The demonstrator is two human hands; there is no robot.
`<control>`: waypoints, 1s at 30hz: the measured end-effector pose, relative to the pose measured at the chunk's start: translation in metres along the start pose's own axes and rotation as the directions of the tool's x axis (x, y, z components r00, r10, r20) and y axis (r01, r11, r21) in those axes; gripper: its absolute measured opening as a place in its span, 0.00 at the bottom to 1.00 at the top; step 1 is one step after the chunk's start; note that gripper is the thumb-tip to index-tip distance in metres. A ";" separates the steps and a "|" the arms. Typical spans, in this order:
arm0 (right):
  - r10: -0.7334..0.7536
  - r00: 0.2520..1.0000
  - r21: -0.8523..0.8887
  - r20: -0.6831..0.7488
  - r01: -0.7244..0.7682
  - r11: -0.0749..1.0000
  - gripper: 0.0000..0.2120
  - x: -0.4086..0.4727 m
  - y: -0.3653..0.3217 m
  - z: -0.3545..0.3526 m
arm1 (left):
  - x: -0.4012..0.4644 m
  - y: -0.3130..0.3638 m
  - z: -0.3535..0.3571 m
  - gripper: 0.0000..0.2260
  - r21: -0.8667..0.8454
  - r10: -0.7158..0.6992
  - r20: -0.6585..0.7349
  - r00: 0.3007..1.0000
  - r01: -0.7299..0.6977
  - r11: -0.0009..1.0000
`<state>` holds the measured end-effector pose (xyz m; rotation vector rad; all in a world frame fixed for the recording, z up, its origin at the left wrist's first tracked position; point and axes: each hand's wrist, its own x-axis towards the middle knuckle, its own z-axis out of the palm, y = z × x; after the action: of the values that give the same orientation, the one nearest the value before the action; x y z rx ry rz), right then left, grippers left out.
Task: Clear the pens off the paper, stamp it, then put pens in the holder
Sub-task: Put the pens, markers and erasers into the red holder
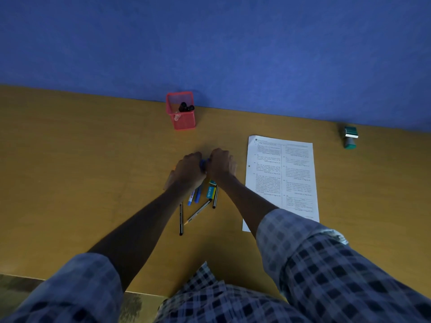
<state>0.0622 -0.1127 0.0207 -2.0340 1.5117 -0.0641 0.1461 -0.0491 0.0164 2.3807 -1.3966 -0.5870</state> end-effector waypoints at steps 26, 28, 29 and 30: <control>-0.197 0.845 0.498 -0.496 0.463 0.733 0.02 0.022 -0.055 -0.104 | 0.038 0.003 -0.128 0.11 -0.327 -0.008 -0.741 0.671 -0.351 0.877; -0.207 0.807 0.496 -0.552 0.518 0.697 0.02 0.025 -0.060 -0.110 | 0.044 0.004 -0.140 0.11 -0.329 -0.014 -0.779 0.627 -0.389 0.861; -0.211 0.796 0.488 -0.568 0.531 0.693 0.03 0.027 -0.062 -0.112 | 0.046 0.004 -0.145 0.11 -0.325 -0.009 -0.785 0.619 -0.400 0.857; -0.215 0.789 0.479 -0.576 0.538 0.693 0.03 0.029 -0.064 -0.113 | 0.049 0.004 -0.149 0.11 -0.323 -0.005 -0.784 0.620 -0.402 0.857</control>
<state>0.0847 -0.1760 0.1351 -1.7833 1.0450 -1.1804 0.2385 -0.0842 0.1382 1.6771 -0.9449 0.1697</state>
